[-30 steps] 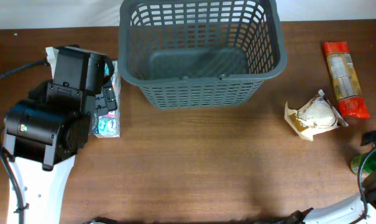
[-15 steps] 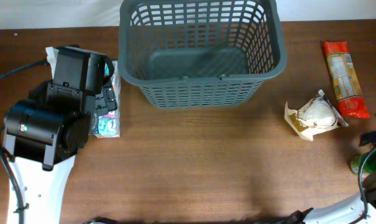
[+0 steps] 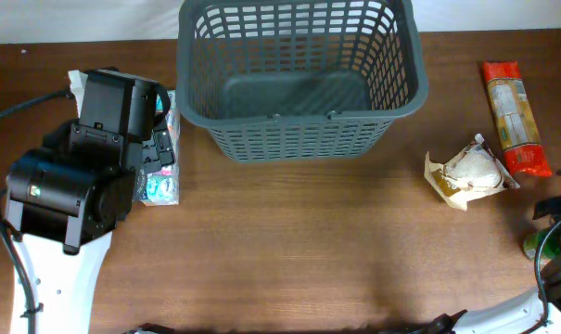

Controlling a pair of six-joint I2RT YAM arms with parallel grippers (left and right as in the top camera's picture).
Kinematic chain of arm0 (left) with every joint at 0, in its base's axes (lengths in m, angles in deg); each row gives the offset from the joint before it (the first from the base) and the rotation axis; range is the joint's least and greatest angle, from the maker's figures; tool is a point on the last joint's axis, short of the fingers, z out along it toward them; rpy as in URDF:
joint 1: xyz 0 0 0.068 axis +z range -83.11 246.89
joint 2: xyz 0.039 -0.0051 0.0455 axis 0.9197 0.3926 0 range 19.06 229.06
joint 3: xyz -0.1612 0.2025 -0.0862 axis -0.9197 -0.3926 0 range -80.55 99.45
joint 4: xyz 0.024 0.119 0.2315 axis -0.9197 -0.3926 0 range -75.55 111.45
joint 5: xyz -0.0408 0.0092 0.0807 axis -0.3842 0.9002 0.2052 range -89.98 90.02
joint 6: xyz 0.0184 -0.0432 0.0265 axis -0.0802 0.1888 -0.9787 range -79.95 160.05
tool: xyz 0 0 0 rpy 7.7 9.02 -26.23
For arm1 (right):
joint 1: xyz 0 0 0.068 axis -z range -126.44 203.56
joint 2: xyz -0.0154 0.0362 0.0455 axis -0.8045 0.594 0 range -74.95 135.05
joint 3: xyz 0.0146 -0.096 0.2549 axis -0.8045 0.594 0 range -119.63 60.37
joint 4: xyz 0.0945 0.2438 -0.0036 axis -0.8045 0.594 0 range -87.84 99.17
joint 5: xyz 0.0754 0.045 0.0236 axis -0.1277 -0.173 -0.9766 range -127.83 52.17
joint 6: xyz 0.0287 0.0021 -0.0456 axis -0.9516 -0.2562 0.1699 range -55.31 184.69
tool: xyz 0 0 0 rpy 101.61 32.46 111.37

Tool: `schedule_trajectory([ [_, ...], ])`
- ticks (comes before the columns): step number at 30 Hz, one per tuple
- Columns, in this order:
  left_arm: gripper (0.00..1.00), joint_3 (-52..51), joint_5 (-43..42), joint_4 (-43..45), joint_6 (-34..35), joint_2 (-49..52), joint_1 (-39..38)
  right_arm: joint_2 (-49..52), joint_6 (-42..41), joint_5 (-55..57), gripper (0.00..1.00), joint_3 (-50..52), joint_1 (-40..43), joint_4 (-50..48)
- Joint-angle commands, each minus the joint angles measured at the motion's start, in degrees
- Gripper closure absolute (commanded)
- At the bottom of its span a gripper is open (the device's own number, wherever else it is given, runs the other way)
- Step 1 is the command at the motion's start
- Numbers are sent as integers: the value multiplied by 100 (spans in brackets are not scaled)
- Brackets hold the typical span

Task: Pack container

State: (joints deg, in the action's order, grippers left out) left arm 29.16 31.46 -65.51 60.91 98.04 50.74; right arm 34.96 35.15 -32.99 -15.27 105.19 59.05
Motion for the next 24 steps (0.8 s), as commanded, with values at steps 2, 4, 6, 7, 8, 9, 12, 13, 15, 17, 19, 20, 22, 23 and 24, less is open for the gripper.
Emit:
schedule_trajectory([
  [2, 1, -17, -61, -13, 33, 17, 33, 46, 46, 4, 1, 48, -26, -33],
  [4, 1, -17, -61, -11, 33, 17, 33, 46, 46, 4, 1, 48, -26, -24],
  [6, 1, -17, -61, -11, 35, 17, 33, 46, 46, 4, 1, 48, -26, -15],
  [7, 1, -17, -59, -11, 35, 17, 33, 46, 44, 4, 1, 48, -26, -15],
  [8, 1, -17, -61, -11, 35, 17, 33, 46, 44, 4, 1, 48, -26, -15],
  [9, 1, -17, -61, -11, 35, 17, 33, 46, 44, 2, 1, 50, -26, -17],
  [12, 1, -17, -61, -11, 35, 17, 33, 46, 48, 7, 1, 50, -26, -37],
  [13, 1, -17, -61, -9, 35, 17, 33, 46, 48, 4, 1, 50, -26, -59],
  [15, 1, -17, -61, -9, 35, 17, 33, 46, 48, 4, 1, 50, -26, -85],
  [17, 1, -17, -61, -11, 35, 17, 33, 46, 66, -15, 1, 50, -26, -125],
  [19, 1, -17, -61, -11, 35, 17, 33, 46, 66, -15, 1, 50, -26, -127],
  [20, 1, -17, -61, -11, 35, 17, 33, 46, 66, -15, 1, 50, -26, -125],
  [22, 1, -17, -61, -11, 35, 17, 33, 46, 68, -20, 1, 50, -26, -125],
  [23, 1, -17, -61, -11, 35, 17, 33, 46, 70, -33, 1, 52, -26, -122],
  [24, 1, -17, -61, -11, 35, 20, 33, 46, 83, -70, 1, 55, -26, -122],
])
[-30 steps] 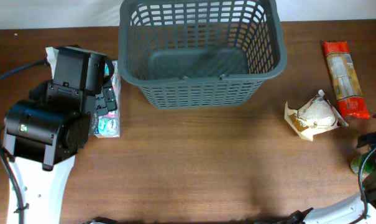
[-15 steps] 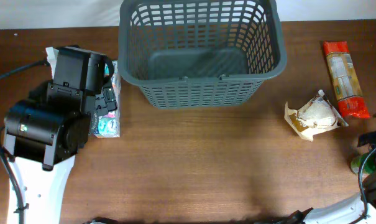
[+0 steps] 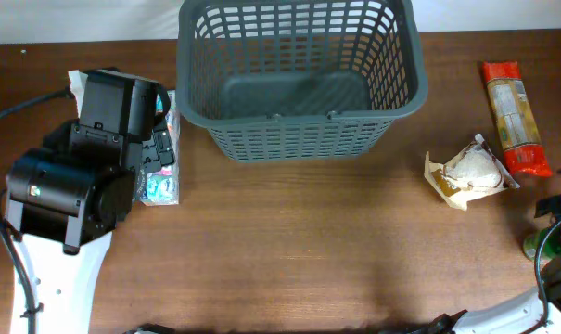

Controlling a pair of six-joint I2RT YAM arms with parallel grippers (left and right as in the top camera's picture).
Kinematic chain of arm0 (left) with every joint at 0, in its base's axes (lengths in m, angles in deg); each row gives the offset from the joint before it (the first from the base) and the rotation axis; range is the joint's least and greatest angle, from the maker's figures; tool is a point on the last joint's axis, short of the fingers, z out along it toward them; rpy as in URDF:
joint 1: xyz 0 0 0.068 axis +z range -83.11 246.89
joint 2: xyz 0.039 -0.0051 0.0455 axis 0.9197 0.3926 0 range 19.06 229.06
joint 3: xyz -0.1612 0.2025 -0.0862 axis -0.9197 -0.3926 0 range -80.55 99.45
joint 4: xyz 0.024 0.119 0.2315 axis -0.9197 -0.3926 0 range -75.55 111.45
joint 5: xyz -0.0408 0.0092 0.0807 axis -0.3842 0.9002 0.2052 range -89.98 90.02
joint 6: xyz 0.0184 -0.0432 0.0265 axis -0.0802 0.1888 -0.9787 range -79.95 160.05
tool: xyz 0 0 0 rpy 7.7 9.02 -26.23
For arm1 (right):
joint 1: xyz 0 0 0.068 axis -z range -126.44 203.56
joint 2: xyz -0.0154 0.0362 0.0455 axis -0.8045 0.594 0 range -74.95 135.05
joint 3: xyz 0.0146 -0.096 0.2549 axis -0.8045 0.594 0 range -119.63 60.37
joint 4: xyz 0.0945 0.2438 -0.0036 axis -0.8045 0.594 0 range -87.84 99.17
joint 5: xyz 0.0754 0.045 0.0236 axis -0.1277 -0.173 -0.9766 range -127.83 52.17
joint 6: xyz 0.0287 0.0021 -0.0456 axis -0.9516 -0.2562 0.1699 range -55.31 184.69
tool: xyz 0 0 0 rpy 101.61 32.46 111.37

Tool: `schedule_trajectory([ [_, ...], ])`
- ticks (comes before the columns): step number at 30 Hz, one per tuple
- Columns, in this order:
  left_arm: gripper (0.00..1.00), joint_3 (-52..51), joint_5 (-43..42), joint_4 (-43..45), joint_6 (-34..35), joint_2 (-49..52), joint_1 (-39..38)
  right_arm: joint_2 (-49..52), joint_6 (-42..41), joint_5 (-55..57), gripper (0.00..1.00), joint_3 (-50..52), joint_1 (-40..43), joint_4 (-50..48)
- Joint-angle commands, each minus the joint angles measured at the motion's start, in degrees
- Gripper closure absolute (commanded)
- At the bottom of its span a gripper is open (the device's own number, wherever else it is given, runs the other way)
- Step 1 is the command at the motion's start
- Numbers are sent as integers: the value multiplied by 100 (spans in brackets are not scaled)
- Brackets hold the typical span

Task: Pack container

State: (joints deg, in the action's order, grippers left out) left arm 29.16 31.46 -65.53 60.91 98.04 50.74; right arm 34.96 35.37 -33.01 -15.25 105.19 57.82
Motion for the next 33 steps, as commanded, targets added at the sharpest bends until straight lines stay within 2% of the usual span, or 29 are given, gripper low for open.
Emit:
schedule_trajectory([
  [1, 1, -17, -61, -7, 35, 17, 33, 48, 63, -114, 1, 55, -26, -2],
  [12, 1, -17, -61, -11, 33, 17, 33, 48, 63, -162, 1, 492, -26, -308],
  [33, 1, -17, -59, -9, 33, 17, 33, 48, 149, -162, 0, 492, -24, -354],
])
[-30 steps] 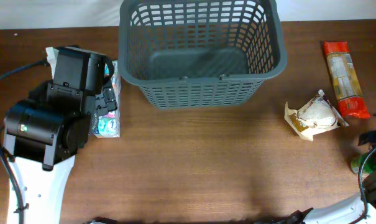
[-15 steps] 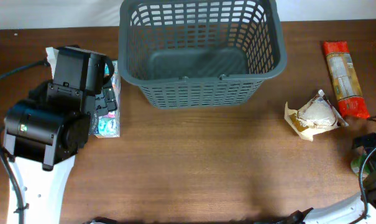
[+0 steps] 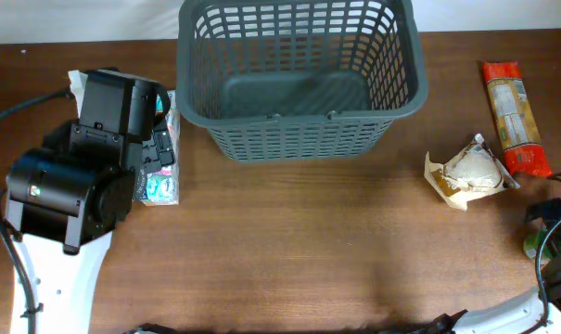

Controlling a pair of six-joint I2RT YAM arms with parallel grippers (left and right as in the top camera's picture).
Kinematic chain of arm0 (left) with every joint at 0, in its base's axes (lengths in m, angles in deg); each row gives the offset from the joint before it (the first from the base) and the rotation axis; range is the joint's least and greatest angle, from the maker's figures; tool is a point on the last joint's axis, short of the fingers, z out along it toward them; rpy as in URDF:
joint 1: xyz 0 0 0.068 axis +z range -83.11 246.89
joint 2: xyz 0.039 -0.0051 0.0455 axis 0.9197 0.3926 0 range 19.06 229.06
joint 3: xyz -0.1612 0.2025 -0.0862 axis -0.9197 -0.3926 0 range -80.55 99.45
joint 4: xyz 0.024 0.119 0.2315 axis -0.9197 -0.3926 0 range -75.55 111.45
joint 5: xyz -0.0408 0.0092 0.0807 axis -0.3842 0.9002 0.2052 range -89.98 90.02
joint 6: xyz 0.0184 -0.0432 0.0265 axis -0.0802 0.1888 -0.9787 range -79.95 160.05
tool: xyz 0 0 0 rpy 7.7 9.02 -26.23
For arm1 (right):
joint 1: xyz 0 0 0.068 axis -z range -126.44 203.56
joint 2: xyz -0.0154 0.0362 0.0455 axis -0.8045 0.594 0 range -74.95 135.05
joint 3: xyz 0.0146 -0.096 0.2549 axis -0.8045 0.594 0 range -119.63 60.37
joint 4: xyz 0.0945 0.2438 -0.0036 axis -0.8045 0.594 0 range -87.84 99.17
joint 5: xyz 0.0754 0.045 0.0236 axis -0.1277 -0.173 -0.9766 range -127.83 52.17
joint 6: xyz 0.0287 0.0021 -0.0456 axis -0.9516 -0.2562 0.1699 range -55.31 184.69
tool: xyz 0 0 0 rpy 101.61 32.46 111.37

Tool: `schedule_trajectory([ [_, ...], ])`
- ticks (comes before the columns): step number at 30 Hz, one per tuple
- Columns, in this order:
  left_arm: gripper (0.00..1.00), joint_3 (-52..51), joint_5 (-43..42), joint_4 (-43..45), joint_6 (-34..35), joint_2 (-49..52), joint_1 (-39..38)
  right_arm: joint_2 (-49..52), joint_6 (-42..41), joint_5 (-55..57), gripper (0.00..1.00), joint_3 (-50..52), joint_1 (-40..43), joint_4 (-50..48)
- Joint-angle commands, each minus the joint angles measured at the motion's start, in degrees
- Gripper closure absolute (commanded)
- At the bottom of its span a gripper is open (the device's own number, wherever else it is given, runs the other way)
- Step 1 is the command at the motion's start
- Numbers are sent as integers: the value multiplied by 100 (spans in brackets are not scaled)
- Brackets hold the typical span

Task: Pack container

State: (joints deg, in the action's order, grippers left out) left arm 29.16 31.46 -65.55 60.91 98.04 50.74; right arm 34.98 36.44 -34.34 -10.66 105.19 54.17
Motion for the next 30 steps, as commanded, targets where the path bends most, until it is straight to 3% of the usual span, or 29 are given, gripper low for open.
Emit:
schedule_trajectory([
  [1, 1, -17, -59, -9, 33, 17, 33, 46, 42, -28, 2, 33, -24, 20],
  [4, 1, -17, -59, -7, 33, 17, 33, 46, 42, -28, 7, 33, -26, 46],
  [5, 1, -17, -59, -7, 35, 17, 33, 46, 42, -28, 24, 33, -26, 55],
  [8, 1, -17, -61, -7, 35, 17, 33, 46, 42, -26, 62, 33, -24, 61],
  [9, 1, -17, -61, -7, 33, 17, 33, 46, 42, -26, 65, 33, -24, 61],
  [13, 1, -17, -61, -7, 33, 17, 33, 46, 42, -28, 96, 33, -24, 63],
  [20, 1, -17, -59, -4, 35, 17, 33, -37, 46, -254, 96, -234, -26, 472],
  [30, 1, -17, -59, 63, 33, 17, 33, -1036, 1244, -2332, 96, -2673, -546, 1565],
])
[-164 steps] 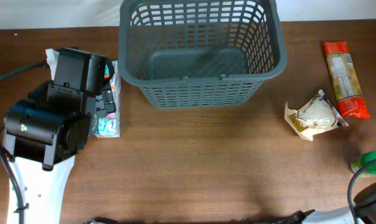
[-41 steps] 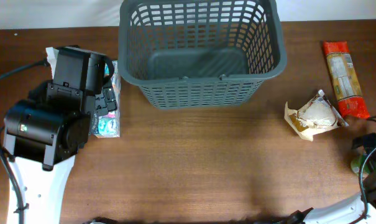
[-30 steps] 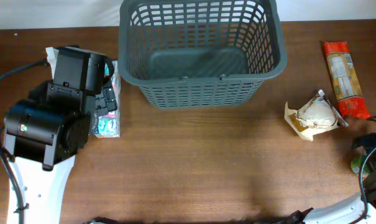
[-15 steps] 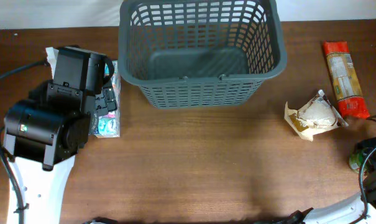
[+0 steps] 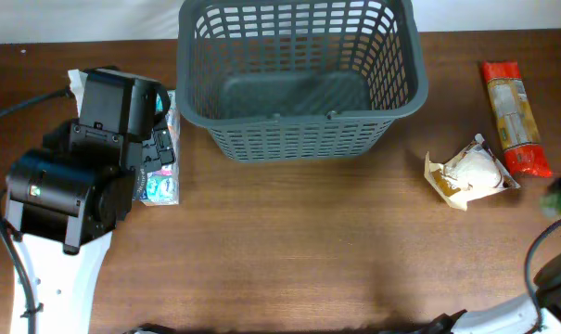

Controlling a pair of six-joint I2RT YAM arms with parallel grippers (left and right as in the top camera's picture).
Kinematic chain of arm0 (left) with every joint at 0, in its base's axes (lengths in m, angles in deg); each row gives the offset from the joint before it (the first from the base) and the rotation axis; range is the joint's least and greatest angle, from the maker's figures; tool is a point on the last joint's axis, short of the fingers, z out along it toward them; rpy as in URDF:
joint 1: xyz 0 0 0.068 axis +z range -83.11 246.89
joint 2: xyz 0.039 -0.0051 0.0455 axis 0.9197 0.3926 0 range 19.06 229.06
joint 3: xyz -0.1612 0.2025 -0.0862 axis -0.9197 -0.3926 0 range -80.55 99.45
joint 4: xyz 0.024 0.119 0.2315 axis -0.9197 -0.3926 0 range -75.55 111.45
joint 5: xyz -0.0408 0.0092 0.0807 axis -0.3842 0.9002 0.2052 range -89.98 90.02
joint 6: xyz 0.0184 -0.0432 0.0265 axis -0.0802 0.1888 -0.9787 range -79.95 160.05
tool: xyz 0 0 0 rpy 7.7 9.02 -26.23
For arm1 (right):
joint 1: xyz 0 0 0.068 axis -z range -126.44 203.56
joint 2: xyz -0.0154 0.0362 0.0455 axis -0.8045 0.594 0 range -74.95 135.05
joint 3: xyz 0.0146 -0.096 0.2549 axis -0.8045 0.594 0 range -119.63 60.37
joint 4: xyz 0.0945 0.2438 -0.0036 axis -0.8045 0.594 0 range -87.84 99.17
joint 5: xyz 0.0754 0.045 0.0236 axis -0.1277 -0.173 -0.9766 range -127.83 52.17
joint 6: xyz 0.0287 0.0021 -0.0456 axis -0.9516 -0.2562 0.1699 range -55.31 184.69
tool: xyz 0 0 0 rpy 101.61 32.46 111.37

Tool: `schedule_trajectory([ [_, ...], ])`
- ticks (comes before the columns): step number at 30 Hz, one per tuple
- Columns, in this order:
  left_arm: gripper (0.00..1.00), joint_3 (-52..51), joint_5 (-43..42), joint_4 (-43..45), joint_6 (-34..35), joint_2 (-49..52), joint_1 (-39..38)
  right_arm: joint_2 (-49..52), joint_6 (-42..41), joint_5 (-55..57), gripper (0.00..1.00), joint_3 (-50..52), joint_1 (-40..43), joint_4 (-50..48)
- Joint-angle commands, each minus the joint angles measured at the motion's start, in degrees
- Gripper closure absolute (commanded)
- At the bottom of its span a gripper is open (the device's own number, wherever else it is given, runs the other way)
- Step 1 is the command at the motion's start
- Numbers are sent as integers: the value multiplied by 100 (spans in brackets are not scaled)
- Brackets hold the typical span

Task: Pack container
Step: 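Carry the jar with the right gripper over the basket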

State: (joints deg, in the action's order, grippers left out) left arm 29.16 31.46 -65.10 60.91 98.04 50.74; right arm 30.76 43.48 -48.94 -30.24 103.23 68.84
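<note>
An empty grey slatted basket (image 5: 299, 116) stands at the back middle of the brown table (image 5: 308, 260). My left gripper (image 5: 161, 148) hangs over a small blue-and-white packet (image 5: 161, 188) just left of the basket; its wrist hides how the jaws stand. At the right edge my right gripper is a dark blur with a greenish smear in it, seemingly the small green item in its grip. A pale wrapped bun (image 5: 470, 172) and a long red-orange packet (image 5: 514, 118) lie on the right.
The bulky left arm (image 5: 67, 195) covers the left side of the table. A white scrap (image 5: 76, 82) pokes out behind it. The right arm's cable (image 5: 540, 260) loops in at the lower right corner.
My right gripper has moved up the frame and to the right, and is now blurred at the edge. The green item that stood on the table beside it is gone from that spot. The left arm is unchanged.
At the two oldest moments my right gripper sat at the right edge beside a green item on the table, barely shifting. One second ago it was lower over the item. Now both are off that spot. The left arm, basket and other goods never moved.
</note>
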Motion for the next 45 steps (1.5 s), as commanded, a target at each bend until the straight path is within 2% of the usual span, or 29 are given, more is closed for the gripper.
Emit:
schedule_trajectory([
  [1, 1, -17, -59, 17, 35, 17, 33, -743, 627, -1086, 96, -953, -505, 155],
  [5, 1, -17, -59, 31, 33, 17, 33, -1276, 623, -1274, 96, -1751, -1327, 59],
  [10, 1, -17, -61, 15, 35, 17, 33, -1840, 1054, -1263, 96, -2645, -3397, -1091],
  [14, 1, -17, -61, -26, 35, 17, 33, -1744, 1051, -1222, 96, -2710, -4636, -1751],
  [20, 1, -17, -61, -299, 35, 17, 33, -905, 981, -1180, 96, -2708, -5757, -2004],
  [27, 1, -17, -63, -321, 35, 17, 33, 173, 960, -9, 96, -2710, -6572, -1840],
  [32, 1, -17, -63, -308, 37, 17, 33, 442, 962, 664, 96, -2710, -6636, -1617],
  [45, 1, -17, -214, -317, 101, 17, 33, 1364, 979, 837, 96, -2710, -6599, -1110],
])
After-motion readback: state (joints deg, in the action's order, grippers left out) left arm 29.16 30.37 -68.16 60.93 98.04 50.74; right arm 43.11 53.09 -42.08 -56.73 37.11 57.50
